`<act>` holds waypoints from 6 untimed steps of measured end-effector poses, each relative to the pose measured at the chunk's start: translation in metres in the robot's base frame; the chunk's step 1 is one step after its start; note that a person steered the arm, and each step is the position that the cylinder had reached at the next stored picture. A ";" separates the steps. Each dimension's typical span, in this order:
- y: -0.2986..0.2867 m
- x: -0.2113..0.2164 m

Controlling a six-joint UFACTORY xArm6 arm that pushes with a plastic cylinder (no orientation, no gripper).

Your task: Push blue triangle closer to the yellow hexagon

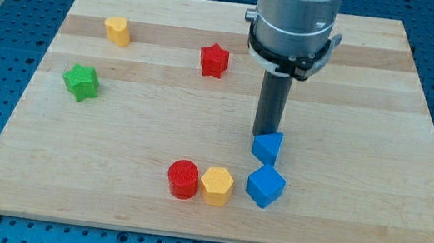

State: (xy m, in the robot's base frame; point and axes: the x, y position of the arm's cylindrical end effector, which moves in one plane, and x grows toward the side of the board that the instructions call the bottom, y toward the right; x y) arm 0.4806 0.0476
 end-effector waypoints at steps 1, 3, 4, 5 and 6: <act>0.000 -0.022; 0.039 -0.005; 0.008 0.027; -0.015 0.032; -0.015 0.005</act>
